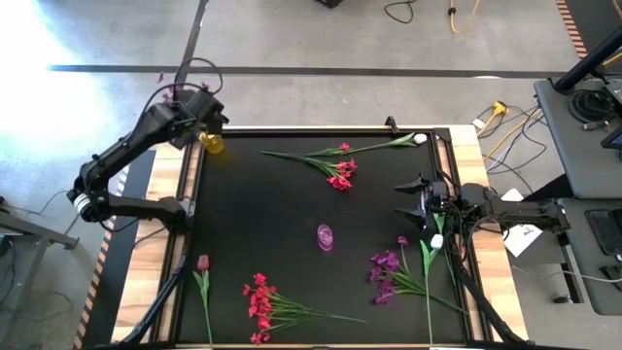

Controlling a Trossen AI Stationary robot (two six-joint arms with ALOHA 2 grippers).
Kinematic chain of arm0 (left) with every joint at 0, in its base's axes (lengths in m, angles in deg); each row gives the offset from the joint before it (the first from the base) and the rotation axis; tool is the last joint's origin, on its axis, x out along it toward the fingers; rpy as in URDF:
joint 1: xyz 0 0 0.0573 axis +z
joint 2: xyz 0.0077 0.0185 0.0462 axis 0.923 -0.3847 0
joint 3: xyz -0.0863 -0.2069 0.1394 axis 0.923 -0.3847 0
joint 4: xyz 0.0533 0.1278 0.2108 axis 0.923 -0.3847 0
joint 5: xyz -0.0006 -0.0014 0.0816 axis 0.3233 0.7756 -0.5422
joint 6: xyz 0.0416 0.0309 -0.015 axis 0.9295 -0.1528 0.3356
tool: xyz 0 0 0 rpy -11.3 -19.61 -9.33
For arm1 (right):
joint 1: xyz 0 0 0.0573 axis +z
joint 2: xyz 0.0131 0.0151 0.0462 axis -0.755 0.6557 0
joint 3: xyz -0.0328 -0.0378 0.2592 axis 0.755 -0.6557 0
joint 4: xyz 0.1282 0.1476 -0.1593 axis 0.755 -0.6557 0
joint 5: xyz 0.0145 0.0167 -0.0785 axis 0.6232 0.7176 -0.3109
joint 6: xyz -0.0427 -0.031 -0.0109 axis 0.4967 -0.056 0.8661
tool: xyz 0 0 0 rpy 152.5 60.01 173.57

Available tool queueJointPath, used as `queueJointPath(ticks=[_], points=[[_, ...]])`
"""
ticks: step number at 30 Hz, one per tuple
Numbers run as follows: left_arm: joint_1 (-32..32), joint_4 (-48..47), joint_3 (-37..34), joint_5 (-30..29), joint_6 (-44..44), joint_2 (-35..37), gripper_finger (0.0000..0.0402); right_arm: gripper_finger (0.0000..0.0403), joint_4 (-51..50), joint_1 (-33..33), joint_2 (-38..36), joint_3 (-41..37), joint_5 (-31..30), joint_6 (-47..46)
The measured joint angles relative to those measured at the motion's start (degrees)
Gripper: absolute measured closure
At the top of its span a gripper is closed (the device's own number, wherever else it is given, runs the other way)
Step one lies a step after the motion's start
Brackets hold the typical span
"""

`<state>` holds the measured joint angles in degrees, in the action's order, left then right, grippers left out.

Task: Sort flowers into vase by color
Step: Put the left violet flower into the yellow vase, then put the violet flower into the yellow vase

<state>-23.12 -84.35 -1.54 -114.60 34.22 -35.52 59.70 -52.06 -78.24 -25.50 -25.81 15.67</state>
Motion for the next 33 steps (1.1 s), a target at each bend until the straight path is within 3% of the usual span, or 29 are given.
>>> queueJointPath(ticks=[4,9,14,17,19,24,27,33], points=[[0.0,-0.5,5.7,6.2,6.0,-0.8,0.02,0.0076,0.0,0.0,0.0,0.0,0.0,0.0],[-0.7,-0.7,12.4,20.3,12.1,-1.2,0.0188,0.0076,0.0,0.0,0.0,0.0,0.0,-0.1],[-8.7,3.6,12.0,32.7,14.3,1.1,0.0186,0.0076,0.4,0.0,0.0,0.0,0.0,-0.5],[-18.7,11.2,6.5,33.1,14.3,3.2,0.0186,0.0076,3.8,0.0,0.0,0.0,0.0,-1.6],[-25.4,18.5,1.3,33.1,14.3,4.5,0.0186,0.0076,6.2,0.0,0.0,0.0,-0.1,-7.3],[-40.2,38.4,-12.6,29.5,14.1,5.8,0.0186,0.0076,18.2,0.0,0.8,0.0,-10.5,-15.0],[-45.7,48.4,-20.2,26.1,13.0,5.6,0.0186,0.0076,22.0,0.1,3.2,0.3,-11.4,-15.4],[-50.5,64.1,-32.4,23.3,11.4,5.6,0.0186,0.0076,11.3,3.3,19.4,6.7,-10.5,-22.4]])
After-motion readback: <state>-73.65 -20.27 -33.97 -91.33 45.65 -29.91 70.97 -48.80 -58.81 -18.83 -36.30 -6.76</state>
